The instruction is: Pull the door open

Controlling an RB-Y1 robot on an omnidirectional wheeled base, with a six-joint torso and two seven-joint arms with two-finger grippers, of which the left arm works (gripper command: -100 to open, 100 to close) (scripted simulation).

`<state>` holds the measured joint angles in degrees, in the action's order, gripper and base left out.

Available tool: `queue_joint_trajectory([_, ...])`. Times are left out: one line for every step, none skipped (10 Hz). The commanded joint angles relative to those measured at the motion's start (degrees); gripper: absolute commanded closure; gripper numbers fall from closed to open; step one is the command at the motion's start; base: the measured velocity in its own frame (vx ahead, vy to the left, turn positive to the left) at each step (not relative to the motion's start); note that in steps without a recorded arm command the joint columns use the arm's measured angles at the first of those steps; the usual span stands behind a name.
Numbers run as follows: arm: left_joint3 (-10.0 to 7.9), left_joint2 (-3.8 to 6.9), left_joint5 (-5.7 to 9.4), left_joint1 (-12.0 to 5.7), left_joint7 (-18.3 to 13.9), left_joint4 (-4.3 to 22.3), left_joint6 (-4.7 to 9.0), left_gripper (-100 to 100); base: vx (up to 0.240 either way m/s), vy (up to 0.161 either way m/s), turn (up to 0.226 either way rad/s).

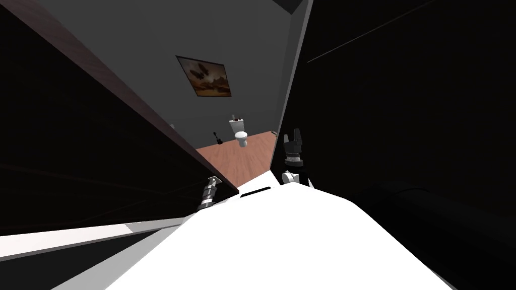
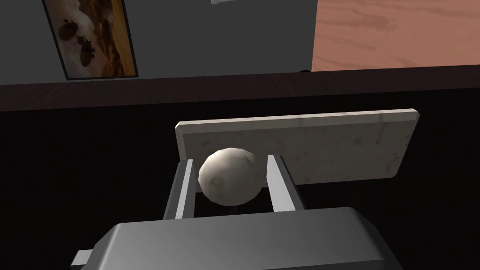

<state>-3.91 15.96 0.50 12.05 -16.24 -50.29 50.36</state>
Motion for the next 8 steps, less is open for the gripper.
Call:
queue_joint_trajectory([0.66,1.17,-0.3,1.37,-1.4,-0.3,1.25,100,-0.223,0.051,-0.184])
queue_joint_trajectory([1.04,1.85,-0.47,1.83,-2.2,0.0,2.14,100,-0.226,0.048,-0.179])
queue_joint_trajectory([1.38,2.45,-0.63,2.25,-2.8,0.2,2.93,100,-0.187,0.06,-0.169])
queue_joint_trajectory([1.65,2.92,-0.75,2.58,-3.3,0.4,3.56,100,-0.151,0.046,-0.138])
queue_joint_trajectory([1.93,3.43,-0.89,2.93,-3.9,0.5,4.23,100,-0.175,0.041,-0.128])
queue_joint_trajectory([1.98,2.87,-0.91,2.79,-3.4,0.4,3.51,100,-0.084,0.017,-0.035])
queue_joint_trajectory([2.47,3.54,-1.28,3.84,-4.2,0.7,5.23,100,-0.135,0.041,-0.154])
queue_joint_trajectory([2.58,3.75,-1.36,4.12,-4.4,0.8,5.71,100,-0.173,0.057,-0.134])
